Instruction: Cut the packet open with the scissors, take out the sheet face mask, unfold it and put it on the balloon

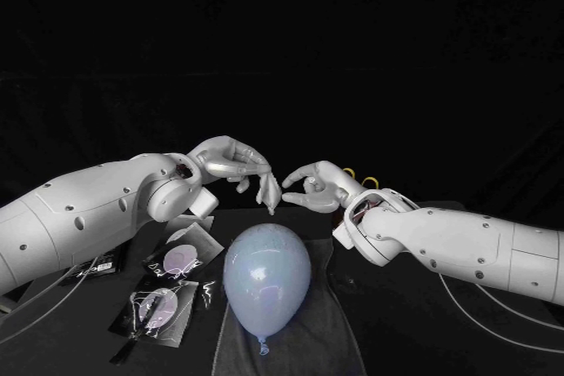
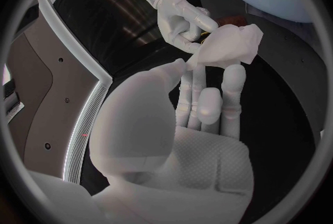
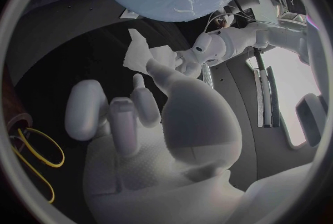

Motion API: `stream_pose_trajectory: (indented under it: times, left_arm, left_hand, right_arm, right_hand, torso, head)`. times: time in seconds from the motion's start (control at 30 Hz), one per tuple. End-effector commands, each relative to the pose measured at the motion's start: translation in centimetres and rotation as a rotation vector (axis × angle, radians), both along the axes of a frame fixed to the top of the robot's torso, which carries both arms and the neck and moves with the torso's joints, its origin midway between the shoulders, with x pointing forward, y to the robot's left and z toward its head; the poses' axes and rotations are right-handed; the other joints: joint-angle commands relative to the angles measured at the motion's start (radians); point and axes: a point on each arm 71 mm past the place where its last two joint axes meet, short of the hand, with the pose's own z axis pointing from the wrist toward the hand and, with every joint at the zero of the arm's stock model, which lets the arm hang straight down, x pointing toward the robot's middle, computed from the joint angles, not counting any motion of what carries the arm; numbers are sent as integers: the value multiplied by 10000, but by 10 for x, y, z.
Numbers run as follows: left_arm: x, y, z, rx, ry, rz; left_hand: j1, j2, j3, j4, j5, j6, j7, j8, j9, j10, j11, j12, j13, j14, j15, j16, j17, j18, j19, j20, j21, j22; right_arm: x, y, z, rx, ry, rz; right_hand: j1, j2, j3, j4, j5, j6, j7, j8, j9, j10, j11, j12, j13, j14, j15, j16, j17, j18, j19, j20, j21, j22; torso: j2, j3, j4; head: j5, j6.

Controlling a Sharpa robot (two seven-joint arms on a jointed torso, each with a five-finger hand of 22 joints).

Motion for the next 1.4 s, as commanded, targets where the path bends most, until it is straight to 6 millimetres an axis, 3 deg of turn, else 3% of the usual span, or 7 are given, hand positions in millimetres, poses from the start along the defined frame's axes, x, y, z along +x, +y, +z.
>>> stream_pose_trajectory:
  times: [0.03,0.13,0.2,0.43,0.77,1.4]
  left_arm:
    - [0,-2,1,-72,58,-70]
    - [0,-1,1,-39,80,37]
    - [0,-1,1,-26,95,63]
    - [0,0,0,1,141,59]
    - [0,0,0,18,200,21]
    - [0,-1,1,-116,152,104]
  left_hand:
    - [91,-43,65,17,68,75,10,49,191,74,-30,-55,-9,95,-20,59,66,51,121,3,93,93]
    - [88,-41,66,20,67,74,11,47,193,76,-29,-57,-10,105,-20,62,85,43,152,3,121,135]
    - [87,-41,67,20,67,74,12,47,193,76,-28,-57,-10,118,-20,64,109,39,165,3,133,153]
    - [82,-40,68,25,67,73,13,45,195,81,-27,-60,-11,130,-20,68,130,35,184,1,149,175]
    - [82,-40,68,25,67,73,13,45,195,81,-27,-60,-11,130,-20,68,130,35,184,1,149,175]
    - [88,-45,84,19,68,82,13,43,215,117,-36,-71,-16,207,-24,90,254,7,302,-7,254,321]
  right_arm:
    - [-2,0,5,533,-268,-144]
    - [-7,1,8,658,-632,-90]
    - [-9,2,9,677,-854,-66]
    - [-14,4,13,950,-1208,-102]
    - [-16,8,18,1251,-1879,-366]
    - [-8,20,11,577,-1458,-517]
  right_hand:
    - [145,207,53,35,-16,618,-220,326,119,288,-166,226,313,867,-85,55,1905,-86,105,-57,177,1120]
    - [298,318,129,-10,-8,1022,-430,571,206,537,-352,417,594,892,-248,83,2010,-124,203,-200,358,1214]
    - [300,318,129,-11,-6,1033,-438,579,208,551,-360,427,610,895,-257,86,2023,-131,217,-209,387,1228]
    - [188,228,91,65,-3,684,-338,361,96,585,-306,432,657,906,-250,98,2066,-141,227,-260,377,1240]
    - [224,169,100,33,-10,618,-296,300,60,541,-270,389,617,913,-221,106,2096,-137,214,-245,340,1232]
    - [-86,-62,-196,252,-30,620,-256,271,33,406,-216,268,500,908,-162,103,2086,-103,135,-189,159,1177]
  torso:
    - [-3,3,7]
    - [-11,6,8]
    - [-17,6,-5]
    - [-2,12,12]
    - [-3,-1,-2]
    - [-9,-1,-1]
  head:
    - [9,-10]
    - [12,-20]
    - [25,-24]
    - [6,15]
    - [-4,7]
    - [2,-10]
